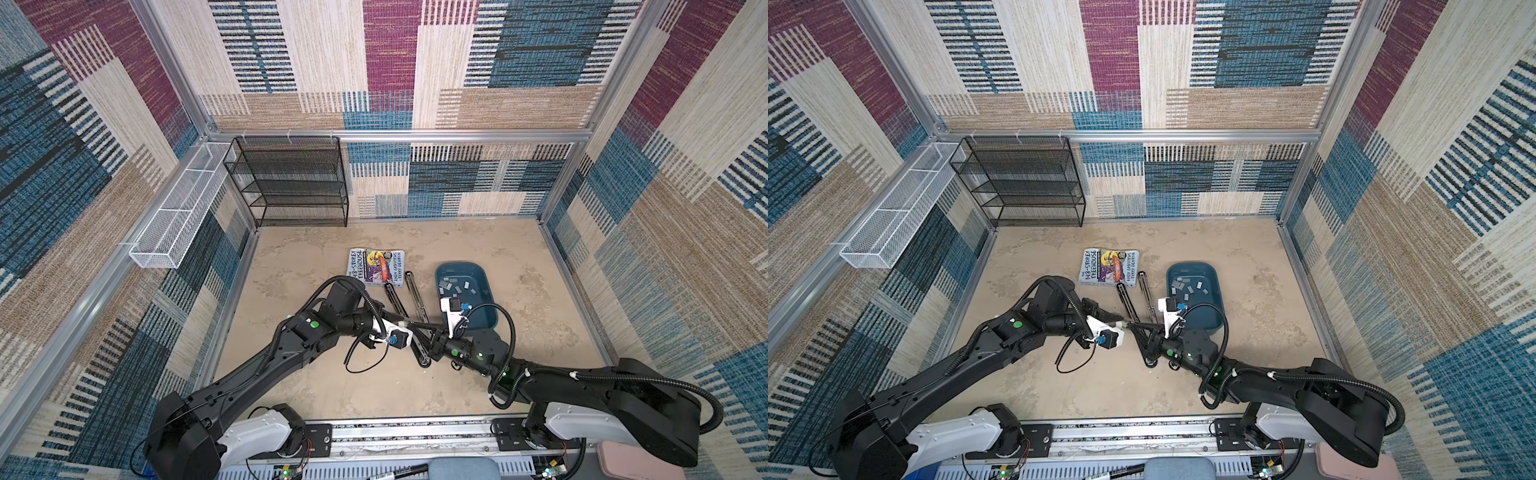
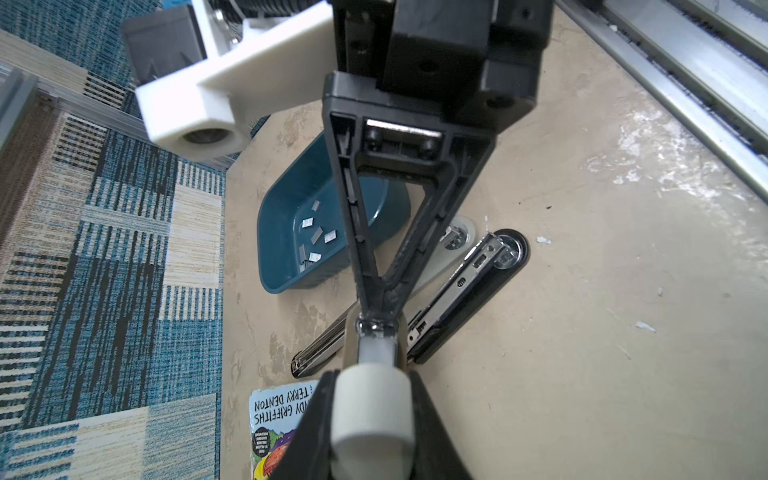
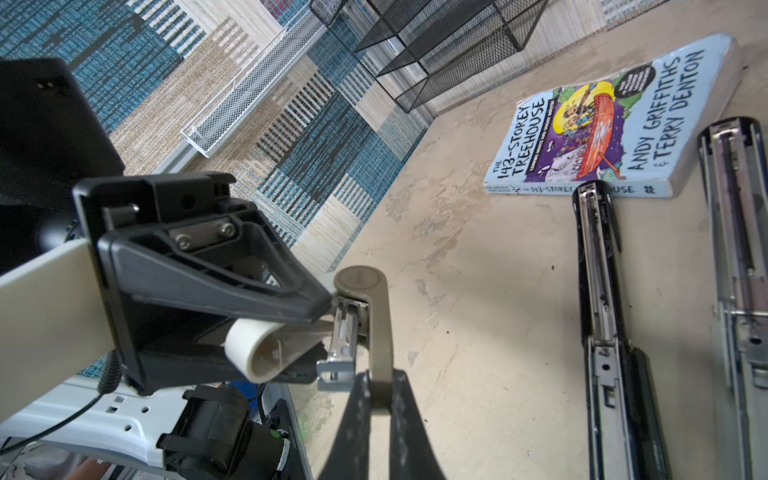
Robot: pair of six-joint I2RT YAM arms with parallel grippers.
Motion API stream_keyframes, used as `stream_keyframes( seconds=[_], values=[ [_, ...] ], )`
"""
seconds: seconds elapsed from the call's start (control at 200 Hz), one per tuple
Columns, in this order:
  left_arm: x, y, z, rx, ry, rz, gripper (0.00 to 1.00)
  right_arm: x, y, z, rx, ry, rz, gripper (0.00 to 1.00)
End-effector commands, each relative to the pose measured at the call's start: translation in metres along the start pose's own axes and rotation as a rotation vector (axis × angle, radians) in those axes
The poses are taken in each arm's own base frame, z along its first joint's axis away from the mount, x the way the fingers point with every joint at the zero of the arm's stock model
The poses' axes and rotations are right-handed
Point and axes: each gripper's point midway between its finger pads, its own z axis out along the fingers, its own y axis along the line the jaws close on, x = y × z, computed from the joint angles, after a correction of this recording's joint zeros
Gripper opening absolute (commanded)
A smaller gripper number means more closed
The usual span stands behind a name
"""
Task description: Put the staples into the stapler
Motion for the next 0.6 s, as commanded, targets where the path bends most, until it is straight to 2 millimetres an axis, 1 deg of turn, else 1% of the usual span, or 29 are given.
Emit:
stream_keyframes(
  seconds=[0.0, 0.03, 0.065, 0.105, 0.15, 0.235, 0.316, 0.426, 0.496, 0.596],
  values=[
    [-0.002, 0.033, -0.007, -0.153, -0.012, -0.059, 0.00, -0.001, -0.005, -0.003, 0.023, -0.013, 0.002, 0.00],
    [-0.003, 0.035, -0.007, -0.168, -0.018, -0.067, 0.00, -0.001, -0.005, -0.004, 0.021, -0.015, 0.002, 0.00],
    [-0.002, 0.036, -0.008, -0.182, -0.021, -0.079, 0.07, -0.002, -0.004, -0.005, 0.019, -0.023, 0.003, 0.00],
    [-0.002, 0.040, -0.009, -0.209, -0.027, -0.079, 0.11, -0.003, -0.005, -0.006, 0.021, -0.027, 0.003, 0.00],
    [0.000, 0.046, -0.010, -0.243, -0.027, -0.119, 0.14, -0.003, -0.005, -0.008, 0.022, -0.031, 0.003, 0.00],
    [0.009, 0.061, -0.013, -0.340, -0.007, -0.169, 0.29, -0.005, -0.005, -0.011, 0.022, -0.044, 0.008, 0.00],
    [0.016, 0.076, -0.017, -0.430, 0.008, -0.220, 0.40, -0.005, -0.004, -0.013, 0.014, -0.047, 0.013, 0.00],
    [0.021, 0.083, -0.019, -0.479, 0.015, -0.255, 0.52, -0.006, -0.002, -0.015, 0.005, -0.054, 0.017, 0.00],
    [0.021, 0.084, -0.019, -0.486, 0.007, -0.264, 0.57, -0.007, -0.001, -0.015, 0.001, -0.057, 0.020, 0.00],
    [0.017, 0.084, -0.019, -0.491, -0.021, -0.284, 0.58, -0.008, 0.002, -0.015, -0.015, -0.056, 0.023, 0.00]
  ],
)
